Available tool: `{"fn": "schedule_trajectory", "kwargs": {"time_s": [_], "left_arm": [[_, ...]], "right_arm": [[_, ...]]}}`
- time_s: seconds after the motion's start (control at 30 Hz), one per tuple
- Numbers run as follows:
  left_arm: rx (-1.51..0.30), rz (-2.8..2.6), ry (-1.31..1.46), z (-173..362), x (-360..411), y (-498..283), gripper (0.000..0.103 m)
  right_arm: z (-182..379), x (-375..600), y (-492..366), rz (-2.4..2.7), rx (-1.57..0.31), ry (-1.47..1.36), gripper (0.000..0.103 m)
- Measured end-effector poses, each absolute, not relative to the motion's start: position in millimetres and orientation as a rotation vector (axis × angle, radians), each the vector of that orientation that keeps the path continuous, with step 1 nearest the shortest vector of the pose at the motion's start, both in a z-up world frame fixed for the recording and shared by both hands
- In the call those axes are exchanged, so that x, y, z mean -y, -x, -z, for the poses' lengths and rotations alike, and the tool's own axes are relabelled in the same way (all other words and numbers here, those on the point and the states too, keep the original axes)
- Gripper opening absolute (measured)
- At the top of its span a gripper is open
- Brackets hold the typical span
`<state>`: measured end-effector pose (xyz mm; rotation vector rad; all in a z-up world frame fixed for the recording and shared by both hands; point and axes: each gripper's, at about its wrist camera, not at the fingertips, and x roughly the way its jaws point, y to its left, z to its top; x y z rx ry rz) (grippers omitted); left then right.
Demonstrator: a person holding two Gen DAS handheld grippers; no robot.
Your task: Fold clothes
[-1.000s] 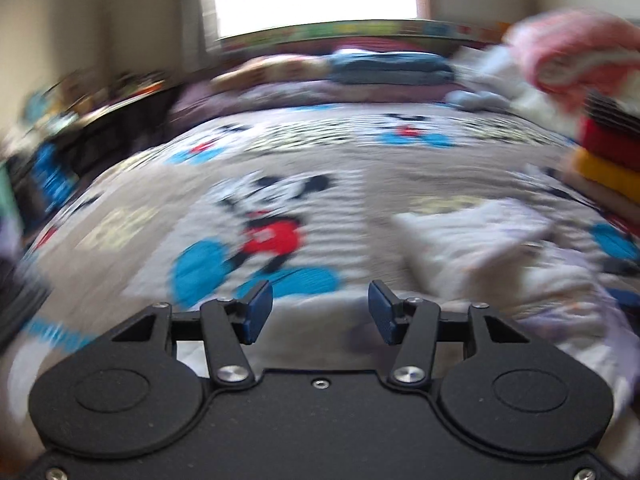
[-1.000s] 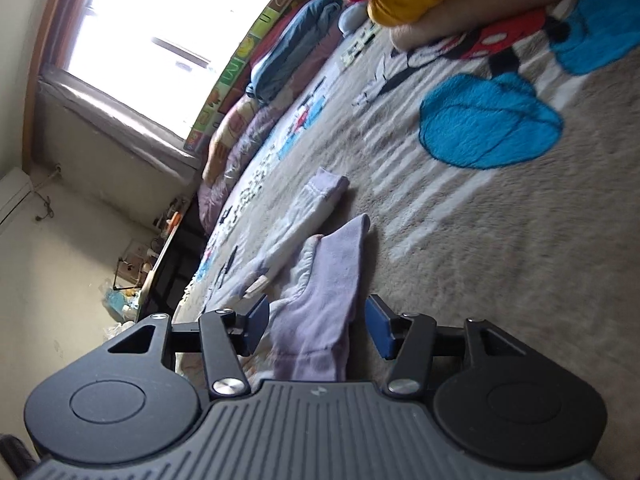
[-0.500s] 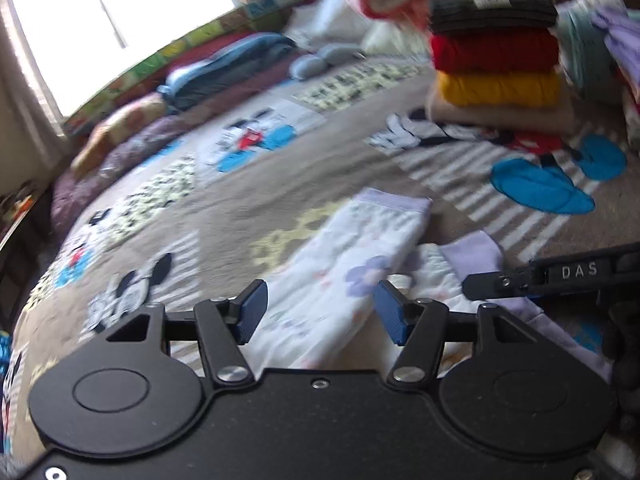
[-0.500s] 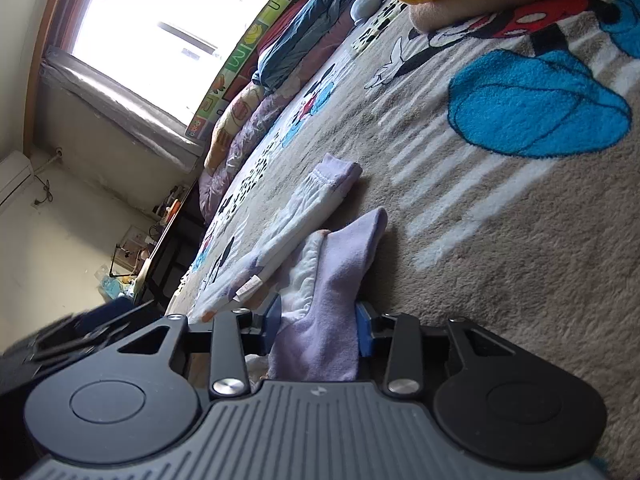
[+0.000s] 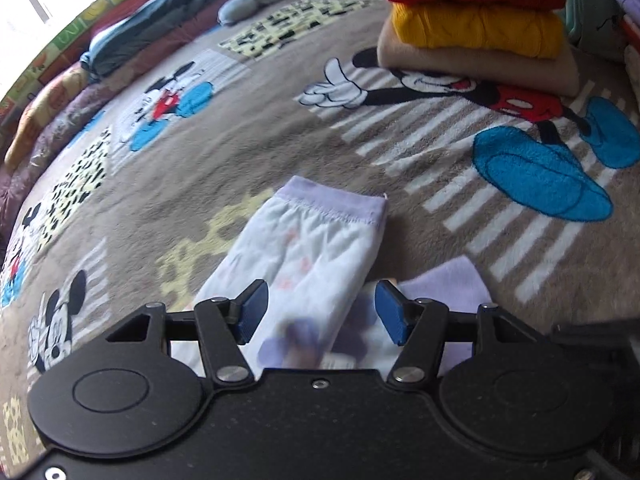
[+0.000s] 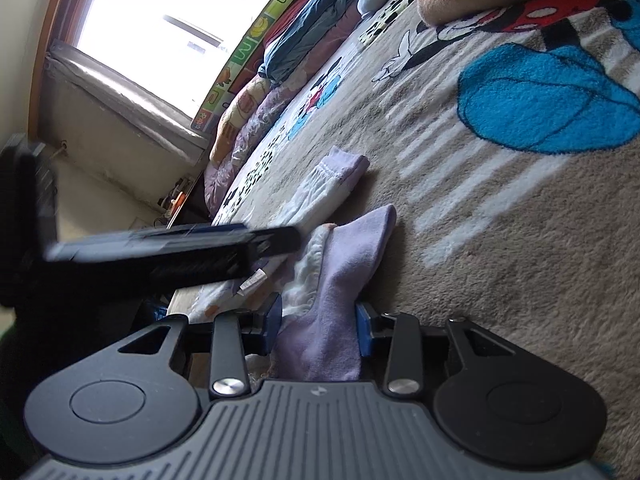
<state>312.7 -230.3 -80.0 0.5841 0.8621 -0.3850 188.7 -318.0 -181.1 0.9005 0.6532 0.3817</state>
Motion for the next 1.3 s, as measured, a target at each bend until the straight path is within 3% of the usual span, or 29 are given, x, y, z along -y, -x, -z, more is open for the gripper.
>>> {"fn": "schedule_trajectory", "kwargs": {"time_s": [0.13,0.2,0.3,0.37,0.93,1.3], "left_arm": [[-0.89,0.371,-0.606,92,243,-328,0.058],[-0.903,0.365,-0.604,96,245,-333,0.047],[-0.904,0.361,-0.574,97,239,-337,0.022],[-0.875,0.352,-0.555,89,234,-335,0.017],[-0.619,0.179,-0.16,-26,49,-291,0.015],[-0.642,0.016,0.157,7,-89,-251,0.015]], "right_arm": [[181,315,-191,-0.387,-0.657,-0.885,0.039],[181,314,-192,-0.391,-0.658,-0.885,0.039],[182,315,-194,-0.397,-0.658,-0.895,0.038],[182,316,-195,-0.4,-0.659,-0.906,0.037],[181,315,-199,-0.389,-0.656,-0.914,0.035],[181,312,-199,-0.387,-0.643,-0.874,0.035]]}}
